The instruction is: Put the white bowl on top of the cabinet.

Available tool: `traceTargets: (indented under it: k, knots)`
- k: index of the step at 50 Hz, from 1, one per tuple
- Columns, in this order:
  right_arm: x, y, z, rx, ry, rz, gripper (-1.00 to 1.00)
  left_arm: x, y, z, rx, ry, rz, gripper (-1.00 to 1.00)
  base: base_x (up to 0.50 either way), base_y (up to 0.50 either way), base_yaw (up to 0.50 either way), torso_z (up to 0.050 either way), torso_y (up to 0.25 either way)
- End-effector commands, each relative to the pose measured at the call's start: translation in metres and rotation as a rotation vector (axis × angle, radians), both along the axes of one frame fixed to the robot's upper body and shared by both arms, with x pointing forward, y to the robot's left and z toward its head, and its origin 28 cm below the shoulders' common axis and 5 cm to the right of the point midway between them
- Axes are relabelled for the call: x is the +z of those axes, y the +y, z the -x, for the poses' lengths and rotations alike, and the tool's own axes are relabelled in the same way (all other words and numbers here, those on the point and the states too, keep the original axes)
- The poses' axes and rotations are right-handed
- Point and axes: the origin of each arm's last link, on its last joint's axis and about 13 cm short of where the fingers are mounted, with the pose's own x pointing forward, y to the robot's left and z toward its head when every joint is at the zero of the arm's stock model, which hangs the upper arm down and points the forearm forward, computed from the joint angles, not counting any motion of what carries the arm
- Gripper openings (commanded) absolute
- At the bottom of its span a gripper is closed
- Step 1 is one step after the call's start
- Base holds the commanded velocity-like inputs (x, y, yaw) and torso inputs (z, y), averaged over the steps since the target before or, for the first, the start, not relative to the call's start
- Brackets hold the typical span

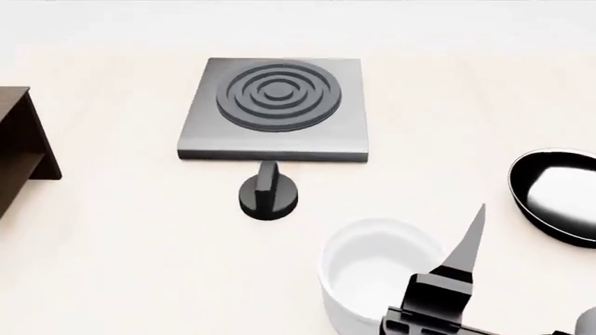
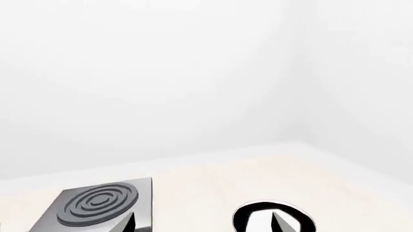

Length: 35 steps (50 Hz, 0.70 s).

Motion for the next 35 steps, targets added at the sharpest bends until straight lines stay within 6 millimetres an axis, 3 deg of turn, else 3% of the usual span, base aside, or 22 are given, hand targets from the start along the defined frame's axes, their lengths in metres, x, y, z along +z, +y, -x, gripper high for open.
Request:
traceTargets:
  k: [1,35]
  knots:
    - [0.0018,-0.0035,0.0036,-0.040,0.020,-0.034,1.00,-0.0006,-0.0004,-0.0019,-0.006,0.002,0.000,1.00,0.31,0.43,0.00,0.000,0.000]
    - [0.0030,-0.0034,0.0064,-0.013,0.026,-0.068,1.00,-0.0012,-0.0025,-0.0053,-0.024,0.009,-0.002,1.00,0.31,0.39,0.00,0.000,0.000]
